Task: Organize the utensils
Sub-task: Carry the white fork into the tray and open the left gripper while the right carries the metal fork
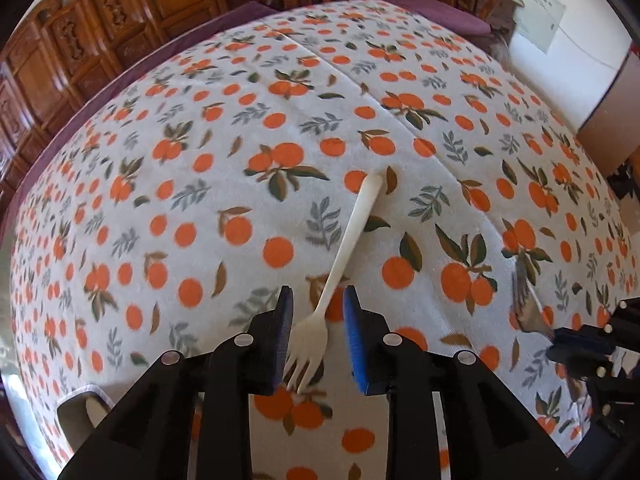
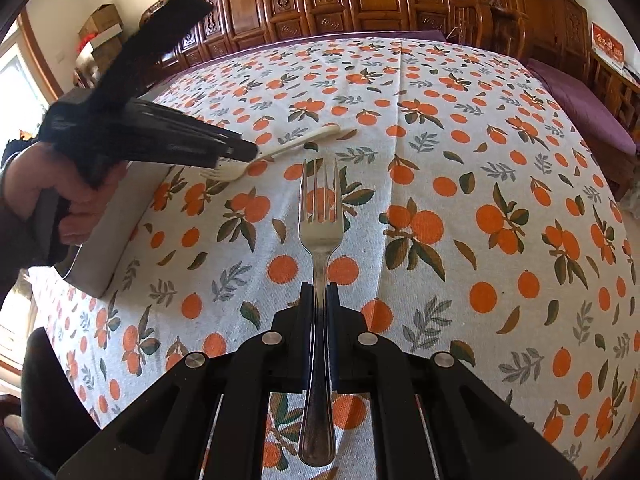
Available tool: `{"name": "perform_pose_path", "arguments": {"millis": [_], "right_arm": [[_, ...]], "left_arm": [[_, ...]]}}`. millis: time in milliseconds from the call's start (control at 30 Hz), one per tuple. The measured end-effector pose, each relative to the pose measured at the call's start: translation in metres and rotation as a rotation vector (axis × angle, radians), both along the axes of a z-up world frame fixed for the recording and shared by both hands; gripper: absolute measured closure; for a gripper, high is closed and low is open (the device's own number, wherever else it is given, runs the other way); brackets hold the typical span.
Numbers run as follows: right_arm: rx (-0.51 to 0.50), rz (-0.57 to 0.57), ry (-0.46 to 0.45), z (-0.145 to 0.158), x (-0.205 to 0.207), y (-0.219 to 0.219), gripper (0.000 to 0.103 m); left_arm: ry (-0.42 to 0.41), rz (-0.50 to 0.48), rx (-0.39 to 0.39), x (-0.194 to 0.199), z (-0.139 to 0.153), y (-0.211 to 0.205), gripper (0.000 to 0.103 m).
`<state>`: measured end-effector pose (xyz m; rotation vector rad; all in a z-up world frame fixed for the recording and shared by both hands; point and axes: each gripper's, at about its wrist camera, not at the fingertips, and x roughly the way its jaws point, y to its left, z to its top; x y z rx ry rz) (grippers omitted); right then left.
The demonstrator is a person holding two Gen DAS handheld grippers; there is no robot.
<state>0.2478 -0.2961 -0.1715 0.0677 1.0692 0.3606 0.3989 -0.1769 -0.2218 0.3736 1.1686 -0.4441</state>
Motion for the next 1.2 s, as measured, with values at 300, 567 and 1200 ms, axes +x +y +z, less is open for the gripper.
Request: {"name": "perform_pose_path", "arguments": {"millis": [300,567,1200], "right_arm": [[0.004,-0.007,0.012,-0.006,0.0,-0.007,0.095],[0.014,0.004,-0.001,0.002,-0.004,0.004,0.095],[0.038,0.097,-0.088,0.057,-0.019,0.078,0.095]], "left_arm": [[0.069,-0.039,-0.008,0.013,-0.014,-0.007,0.097],[0.028,0.005,-0.034,-0.018,0.01,0.007,0.097],[-0.068,0.176,-0.115,-0.099,0.075,0.122,0.097]]}}
